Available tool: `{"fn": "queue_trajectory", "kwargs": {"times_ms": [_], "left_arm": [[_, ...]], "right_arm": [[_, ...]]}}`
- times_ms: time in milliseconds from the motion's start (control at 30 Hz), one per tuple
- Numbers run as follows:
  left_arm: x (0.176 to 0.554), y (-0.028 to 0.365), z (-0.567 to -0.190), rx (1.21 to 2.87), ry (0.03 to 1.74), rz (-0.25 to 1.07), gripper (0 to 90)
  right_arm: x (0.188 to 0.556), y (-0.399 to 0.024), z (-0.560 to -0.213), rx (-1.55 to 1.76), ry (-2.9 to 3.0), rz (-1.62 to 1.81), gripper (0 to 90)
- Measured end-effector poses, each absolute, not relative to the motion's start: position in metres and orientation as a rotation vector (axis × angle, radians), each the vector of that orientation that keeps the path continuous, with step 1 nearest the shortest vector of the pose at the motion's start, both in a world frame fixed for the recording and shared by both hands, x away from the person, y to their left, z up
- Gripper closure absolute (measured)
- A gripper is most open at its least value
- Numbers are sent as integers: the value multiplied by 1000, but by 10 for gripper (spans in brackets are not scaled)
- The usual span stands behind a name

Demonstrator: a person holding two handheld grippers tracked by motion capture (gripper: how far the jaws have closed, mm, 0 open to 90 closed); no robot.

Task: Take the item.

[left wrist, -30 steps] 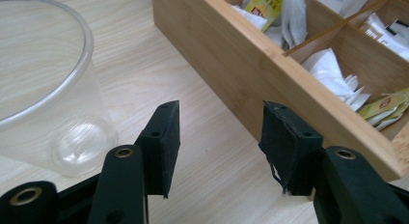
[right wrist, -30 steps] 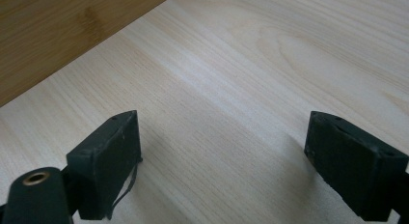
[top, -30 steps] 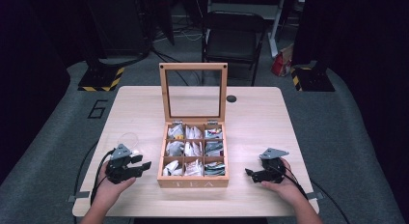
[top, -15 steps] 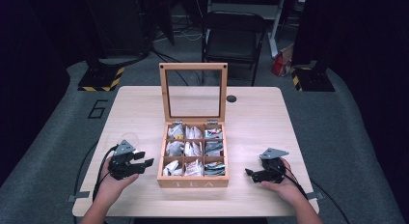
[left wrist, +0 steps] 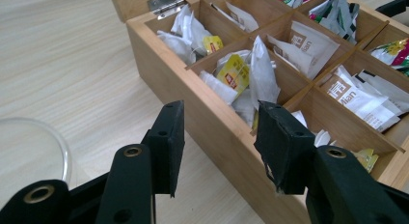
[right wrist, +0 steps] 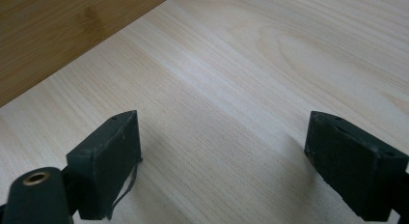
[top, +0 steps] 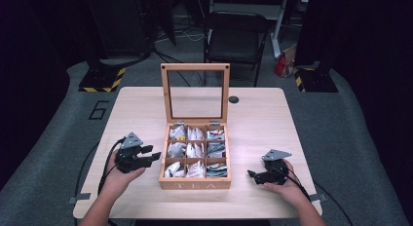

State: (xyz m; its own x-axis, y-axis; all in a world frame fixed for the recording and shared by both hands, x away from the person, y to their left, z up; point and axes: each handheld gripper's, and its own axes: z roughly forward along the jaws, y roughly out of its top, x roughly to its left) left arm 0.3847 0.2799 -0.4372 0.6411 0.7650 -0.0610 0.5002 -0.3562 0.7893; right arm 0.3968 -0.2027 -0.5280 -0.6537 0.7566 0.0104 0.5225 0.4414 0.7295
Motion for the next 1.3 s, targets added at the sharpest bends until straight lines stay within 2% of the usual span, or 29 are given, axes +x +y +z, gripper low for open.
{"fn": "queue_trajectory", "kwargs": {"times_ms": [733,1300], "left_arm": [[402,261,-420,2059,933,400,599],[413,254,-413,2037,948,375,604]], "right_arm": [[397,-203,-528,1096,2381,1039,119],[397,-203,-528,1096,2383,1040,119]]}}
